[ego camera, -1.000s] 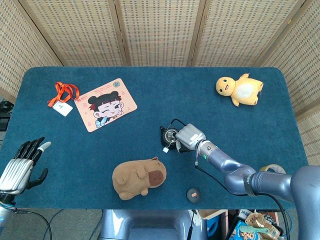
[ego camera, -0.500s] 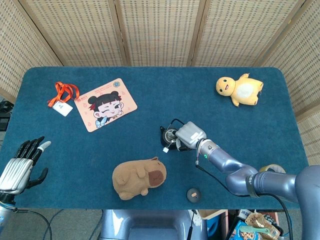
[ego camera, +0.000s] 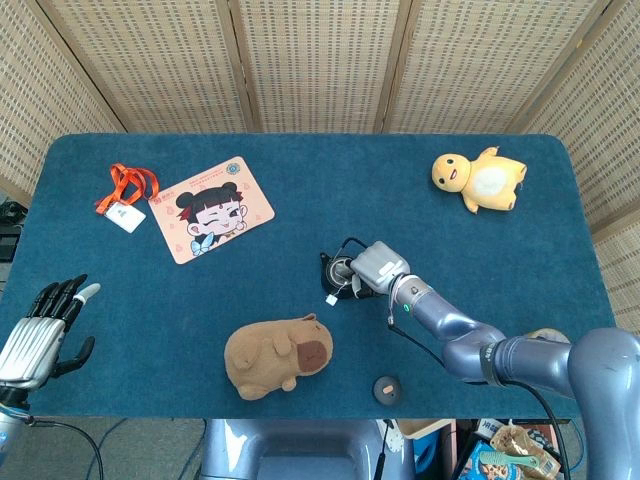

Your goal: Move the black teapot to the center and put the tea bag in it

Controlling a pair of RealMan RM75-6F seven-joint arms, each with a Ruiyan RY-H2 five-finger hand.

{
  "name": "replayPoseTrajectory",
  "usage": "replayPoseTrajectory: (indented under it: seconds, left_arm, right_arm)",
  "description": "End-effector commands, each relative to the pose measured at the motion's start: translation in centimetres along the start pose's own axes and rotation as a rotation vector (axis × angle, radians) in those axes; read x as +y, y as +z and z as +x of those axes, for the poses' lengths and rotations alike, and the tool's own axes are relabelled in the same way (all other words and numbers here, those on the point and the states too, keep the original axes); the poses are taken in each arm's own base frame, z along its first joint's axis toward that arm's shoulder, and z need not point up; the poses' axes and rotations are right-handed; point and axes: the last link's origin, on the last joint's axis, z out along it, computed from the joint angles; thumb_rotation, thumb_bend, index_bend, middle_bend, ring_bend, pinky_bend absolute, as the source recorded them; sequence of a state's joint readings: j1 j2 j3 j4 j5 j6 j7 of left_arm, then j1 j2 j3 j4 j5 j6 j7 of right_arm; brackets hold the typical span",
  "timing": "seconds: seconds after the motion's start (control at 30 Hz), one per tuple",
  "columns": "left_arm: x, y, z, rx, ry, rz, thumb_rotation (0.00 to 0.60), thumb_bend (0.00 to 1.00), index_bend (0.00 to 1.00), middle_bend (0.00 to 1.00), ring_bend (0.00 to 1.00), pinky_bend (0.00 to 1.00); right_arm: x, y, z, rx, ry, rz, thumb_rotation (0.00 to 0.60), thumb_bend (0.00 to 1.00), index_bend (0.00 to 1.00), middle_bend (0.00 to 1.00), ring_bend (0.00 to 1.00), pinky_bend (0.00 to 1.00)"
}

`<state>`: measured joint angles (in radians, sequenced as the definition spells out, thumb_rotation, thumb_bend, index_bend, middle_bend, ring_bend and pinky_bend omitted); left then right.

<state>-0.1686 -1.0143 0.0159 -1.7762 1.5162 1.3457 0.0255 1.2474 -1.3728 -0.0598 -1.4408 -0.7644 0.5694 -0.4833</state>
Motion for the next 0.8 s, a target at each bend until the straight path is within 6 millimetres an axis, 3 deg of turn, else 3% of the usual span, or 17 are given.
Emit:
replayPoseTrajectory:
  seconds: [0.03,0.53,0.8]
  left_arm:
    - [0.0,0.0,0.0,0.002,0.001,0.001,0.600,0.47,0.10,0.00,0.00,0.00]
    - [-0.1,-0.1,-0.1,0.000,-0.002,0.002,0.600,0.47,0.10,0.00,0.00,0.00]
    - [0.1,0.1,0.0,0.009,-0.007,-0.005,0.600,0.47,0.10,0.00,0.00,0.00]
  right_arm:
    - [-0.1,0.1,-0.3,-0.007,-0.005,0.001,0.110,0.93,0.24,0.96,0.99,1.00]
    - [-1.0,-0.1,-1.2,-0.022,-0.029,0.016,0.109,0.93,0.24,0.96,0.99,1.00]
    - [-1.2,-2.2,0.8,0.067,-0.008,0.028,0.111,0.93,0.24,0.95,0.99,1.00]
